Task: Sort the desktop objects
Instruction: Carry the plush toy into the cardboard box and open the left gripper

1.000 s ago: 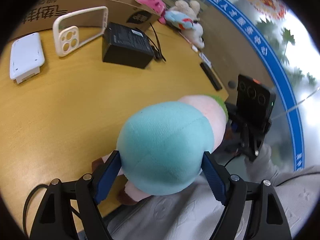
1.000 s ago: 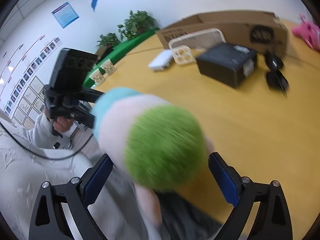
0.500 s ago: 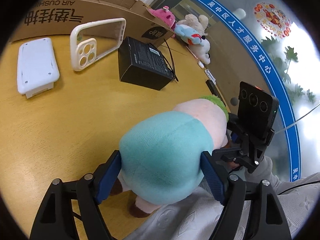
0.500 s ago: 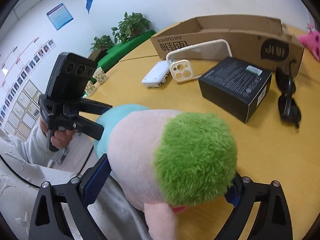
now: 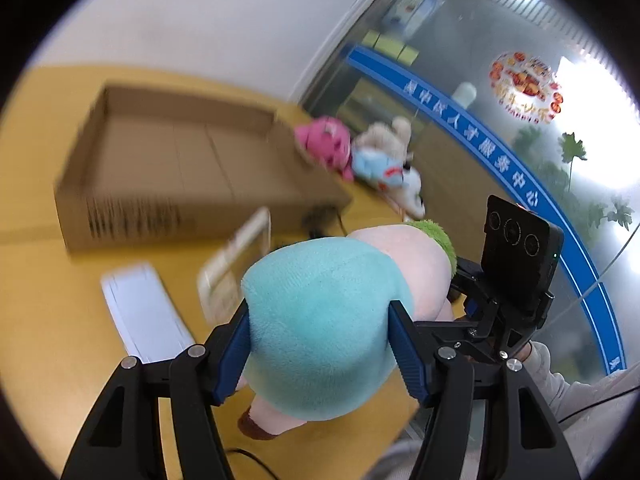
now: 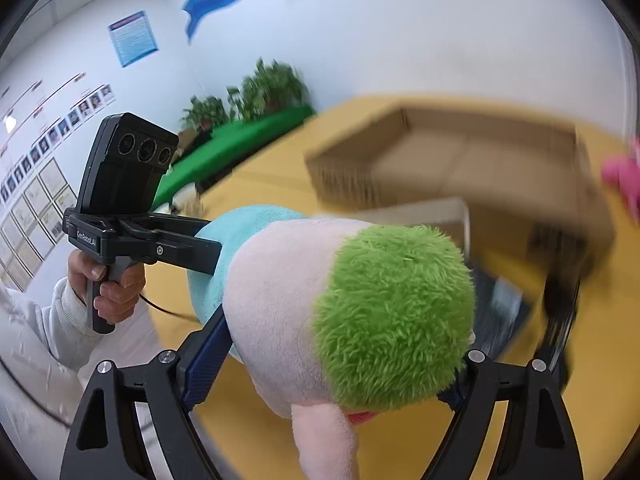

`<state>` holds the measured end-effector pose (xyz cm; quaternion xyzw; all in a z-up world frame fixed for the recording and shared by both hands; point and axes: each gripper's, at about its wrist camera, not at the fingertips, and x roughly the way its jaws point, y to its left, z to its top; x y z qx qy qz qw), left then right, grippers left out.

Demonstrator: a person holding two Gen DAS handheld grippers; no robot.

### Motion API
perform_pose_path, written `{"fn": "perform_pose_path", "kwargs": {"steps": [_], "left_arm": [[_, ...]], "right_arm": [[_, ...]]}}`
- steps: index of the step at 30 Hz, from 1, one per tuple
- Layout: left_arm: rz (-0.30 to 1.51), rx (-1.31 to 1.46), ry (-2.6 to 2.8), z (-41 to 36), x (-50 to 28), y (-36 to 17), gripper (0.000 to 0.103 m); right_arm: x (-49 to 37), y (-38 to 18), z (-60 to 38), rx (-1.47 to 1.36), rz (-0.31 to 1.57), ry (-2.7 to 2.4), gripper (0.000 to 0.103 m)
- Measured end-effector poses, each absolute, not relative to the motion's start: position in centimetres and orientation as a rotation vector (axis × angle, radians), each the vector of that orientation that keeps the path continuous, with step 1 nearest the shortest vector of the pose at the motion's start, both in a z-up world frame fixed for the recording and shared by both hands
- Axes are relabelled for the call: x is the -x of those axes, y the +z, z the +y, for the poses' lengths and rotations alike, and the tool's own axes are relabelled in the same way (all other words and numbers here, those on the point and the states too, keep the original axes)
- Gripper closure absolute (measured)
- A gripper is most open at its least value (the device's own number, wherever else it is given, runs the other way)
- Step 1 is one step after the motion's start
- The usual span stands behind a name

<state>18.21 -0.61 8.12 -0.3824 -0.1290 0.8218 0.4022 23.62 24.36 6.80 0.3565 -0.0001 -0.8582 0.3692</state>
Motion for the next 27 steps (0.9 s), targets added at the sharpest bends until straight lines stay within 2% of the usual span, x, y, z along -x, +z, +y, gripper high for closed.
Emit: {"fn": "perform_pose_path", "kwargs": {"steps": [5,9,15,22,27], "left_arm": [[-0.255,0.779,2.193,-2.3,-12.5,15.0,0.039],[-0.215,0.674,2.267,-3.3,-8.2,19.3,0.039],[-0.206,0.609,2.344,-4.5,-0.9,22.6,0.039],[-0.263,0.732,2.343,-4.7,10.1,19.9,0.039],[-0.303,0.887,2.307,-3.5,17.4,14.2,0.039]], "right_arm": [[-18.2,14.0,22.3,-0.705,0.103,-2.274,0.018],[-13.1,18.3,21.3,-0.595,0.107,-2.286,0.018],[-3.9,22.8,20.1,-0.523,0.084,-2.275,0.017],[7.1,21.1,19.1,-0.601,0.046,-2.268,0.017],[14.5,14.9,19.6,-0.725,-0.007,-2.256,0.017]]}}
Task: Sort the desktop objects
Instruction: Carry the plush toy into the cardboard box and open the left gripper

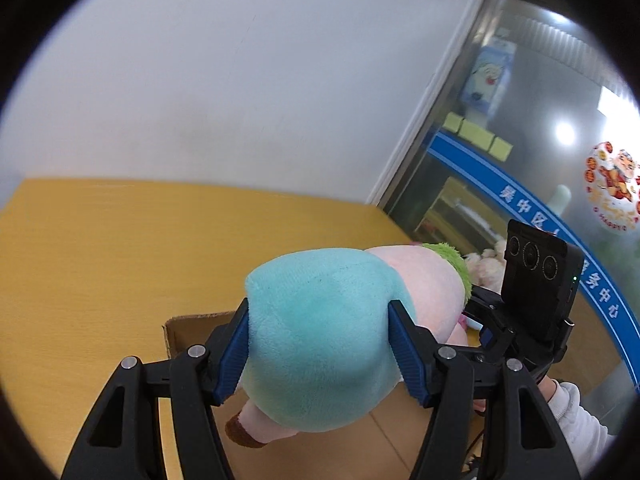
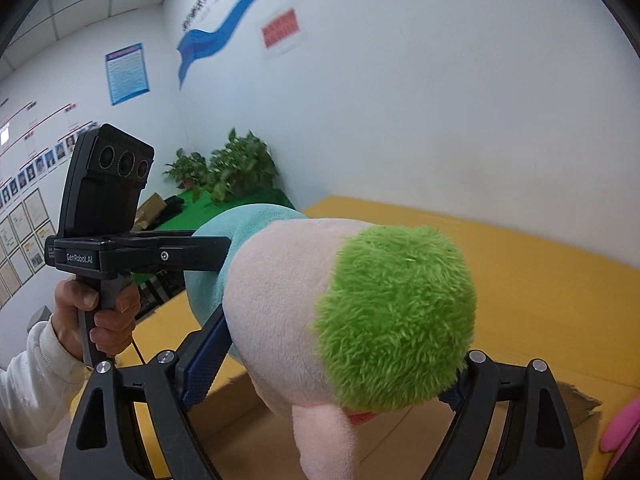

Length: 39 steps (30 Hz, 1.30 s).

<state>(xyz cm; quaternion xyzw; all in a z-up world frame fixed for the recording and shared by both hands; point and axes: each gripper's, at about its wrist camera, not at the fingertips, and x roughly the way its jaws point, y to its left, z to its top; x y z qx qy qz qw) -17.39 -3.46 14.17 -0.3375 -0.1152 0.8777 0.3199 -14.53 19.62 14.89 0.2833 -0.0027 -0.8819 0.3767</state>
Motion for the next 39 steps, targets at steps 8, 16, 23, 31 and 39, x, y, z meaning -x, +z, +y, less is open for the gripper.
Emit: {"fn": "perform_pose_path", "kwargs": {"steps": [8,16,23,31,39], "left_arm": [[-0.333,1.135,2.328,-2.1,22.3,5.4,0.039],[-0.207,1.286,2.414,-1.4,22.6,2.8,0.041],[-0.232,1.289,2.433,-3.0,21.4,2.6,0.040],[-0.210,1.277,2.463,-4.1,20.3,2.4,0.040],[-0.143,1.077,2.519,-6.5,14.6,7.9,0.041]], "right_arm": [[21.7,3.0,19.7,-0.916,-0.137,-2.220,0.016],[22.4,-2.8,17.9,-1.046,-0.041,-2.214,0.010],[20.7,-2.7,17.9,-1.144,0.059,-2.144,0.005],[20.3,-0.3,20.1,-1.156,-0.049,-2.140,0.051],[20.5,0.4,18.4,-1.211,-0.028,-2.174,0.034]]}}
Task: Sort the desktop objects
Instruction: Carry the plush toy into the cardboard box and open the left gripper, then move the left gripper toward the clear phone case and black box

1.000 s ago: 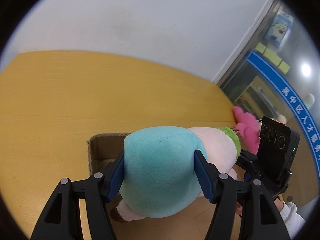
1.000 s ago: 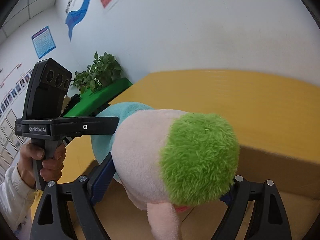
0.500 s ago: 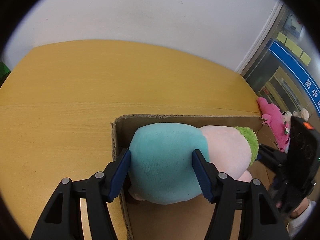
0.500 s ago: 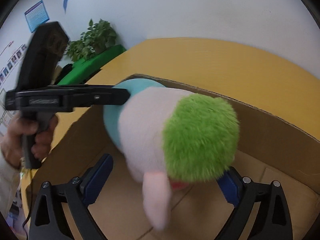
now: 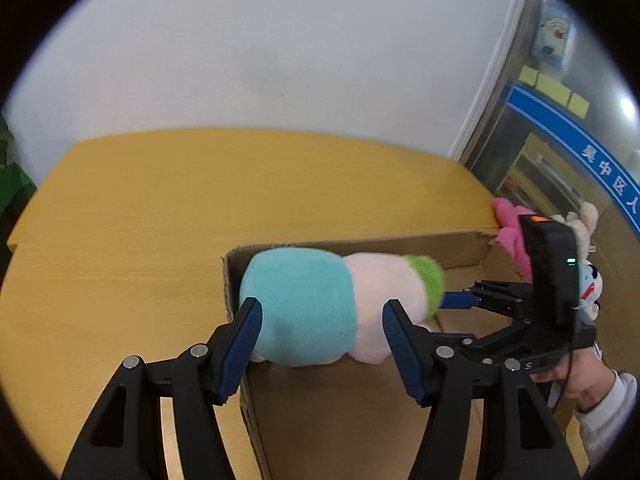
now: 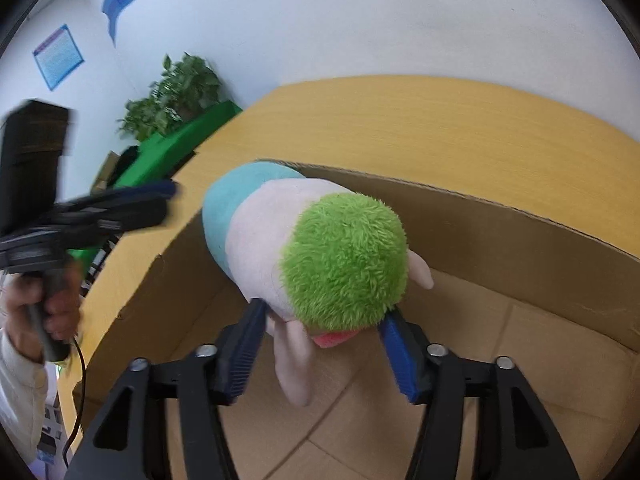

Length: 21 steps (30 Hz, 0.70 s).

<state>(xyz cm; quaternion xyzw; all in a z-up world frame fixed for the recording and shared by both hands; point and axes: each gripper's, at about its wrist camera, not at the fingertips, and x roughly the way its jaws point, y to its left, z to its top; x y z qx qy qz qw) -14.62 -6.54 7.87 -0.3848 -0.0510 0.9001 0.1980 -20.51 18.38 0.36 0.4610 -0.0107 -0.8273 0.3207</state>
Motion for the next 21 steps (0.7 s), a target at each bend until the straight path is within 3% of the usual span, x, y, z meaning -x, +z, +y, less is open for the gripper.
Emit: {"fn": "perform_pose_path", "kwargs": {"steps": [1,5,8,13,21], "left_arm": [[-0.136,1.046,2.529,-6.9,13.6,8.7,0.041],[-0.063,0.895,2.579,-7.4,8.2,12.5,0.031],[-0.003,0.781,2.612,-7.0,3.9,15.0,0.024],[0.002,0.759,2.613,-5.8,-0.5,15.8,0.023],[0.090,0.856,2.573,-1.3,-5.4,13.1,0.023]], "right_arm": [[20.0,0.9,18.6,-1.223,-0.007,-2.191,0.024],[16.3,5.0,19.5,-1.138,0.082,-2.273,0.015],[10.9,9.6,21.2,-0.992,0.139,-2.367,0.001],[4.4,13.6,23.0,-0.854,0.129,-2.448,0.000],[-2.7,11.1,26.9,-0.977,0.079,-2.487,0.000]]}}
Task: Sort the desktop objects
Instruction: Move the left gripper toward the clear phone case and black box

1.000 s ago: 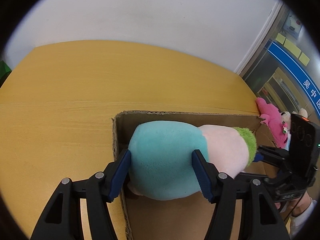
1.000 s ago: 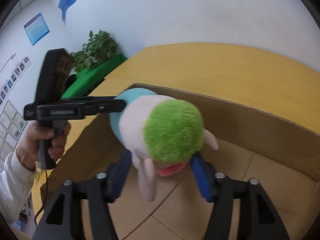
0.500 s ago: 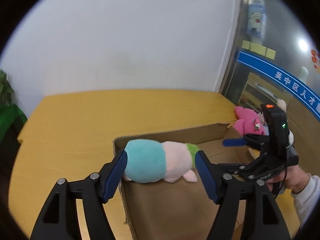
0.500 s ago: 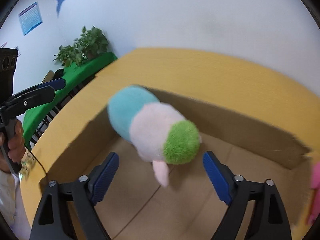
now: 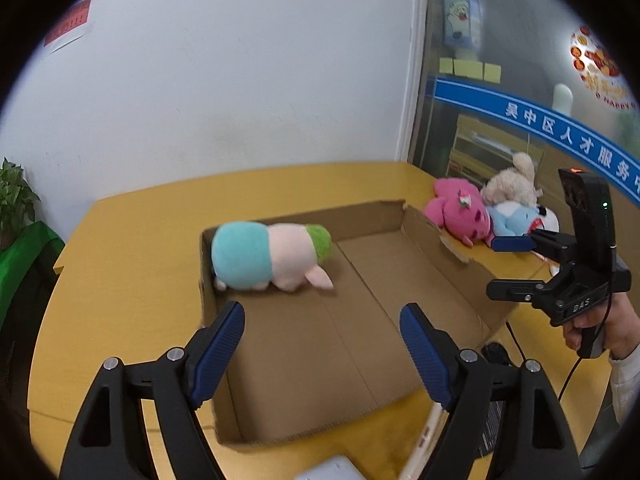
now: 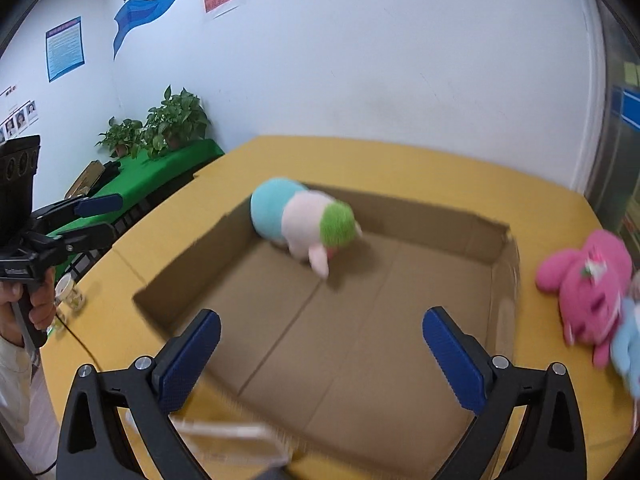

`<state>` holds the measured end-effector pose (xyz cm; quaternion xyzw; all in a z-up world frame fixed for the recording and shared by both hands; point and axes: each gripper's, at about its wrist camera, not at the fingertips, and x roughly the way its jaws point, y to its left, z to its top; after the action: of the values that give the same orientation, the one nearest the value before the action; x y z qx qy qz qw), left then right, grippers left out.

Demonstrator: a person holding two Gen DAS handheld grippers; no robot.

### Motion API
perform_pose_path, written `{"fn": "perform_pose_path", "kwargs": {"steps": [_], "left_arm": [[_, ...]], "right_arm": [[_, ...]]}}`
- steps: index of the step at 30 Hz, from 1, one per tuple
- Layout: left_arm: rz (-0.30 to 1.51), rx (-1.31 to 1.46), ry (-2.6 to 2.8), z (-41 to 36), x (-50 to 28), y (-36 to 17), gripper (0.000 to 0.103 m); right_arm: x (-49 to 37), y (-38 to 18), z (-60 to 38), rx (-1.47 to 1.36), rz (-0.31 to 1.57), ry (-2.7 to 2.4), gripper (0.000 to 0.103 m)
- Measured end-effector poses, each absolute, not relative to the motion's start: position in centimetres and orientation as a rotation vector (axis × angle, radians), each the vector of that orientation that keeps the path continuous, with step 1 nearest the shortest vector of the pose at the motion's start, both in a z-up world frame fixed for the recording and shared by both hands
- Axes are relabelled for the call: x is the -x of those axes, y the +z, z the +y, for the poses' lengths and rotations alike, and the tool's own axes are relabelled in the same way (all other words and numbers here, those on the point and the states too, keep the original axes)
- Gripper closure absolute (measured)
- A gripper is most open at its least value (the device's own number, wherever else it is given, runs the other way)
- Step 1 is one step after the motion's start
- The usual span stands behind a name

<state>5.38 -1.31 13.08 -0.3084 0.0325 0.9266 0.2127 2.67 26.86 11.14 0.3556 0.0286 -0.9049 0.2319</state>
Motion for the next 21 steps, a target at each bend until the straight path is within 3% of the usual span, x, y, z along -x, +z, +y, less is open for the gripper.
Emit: {"fn": "perform_pose_path", "kwargs": {"steps": [9,17,19,21], "left_arm": [[0.006,0.963,2.423,1.1,-10.5,8.7,0.023],[-0.066,1.103,2.256,2.8,-11.6,2.9,0.025],[-0.100,1.115,2.225,3.0,-11.7,1.9,0.028],[-0.122,1.137,2.196,3.3,-11.6,1.0,0.045]], "right_arm": [[-10.2,4.8,29.5,-1.124,0.115,-2.330,0.000],[-11.8,1.4,27.7,-1.170,0.063,-2.213,0.000],[-11.4,0.7,26.7,-1.212,0.075,-2.169,0.003],[-11.8,0.5,25.5,-1.215,0.122,-2.132,0.003]]}}
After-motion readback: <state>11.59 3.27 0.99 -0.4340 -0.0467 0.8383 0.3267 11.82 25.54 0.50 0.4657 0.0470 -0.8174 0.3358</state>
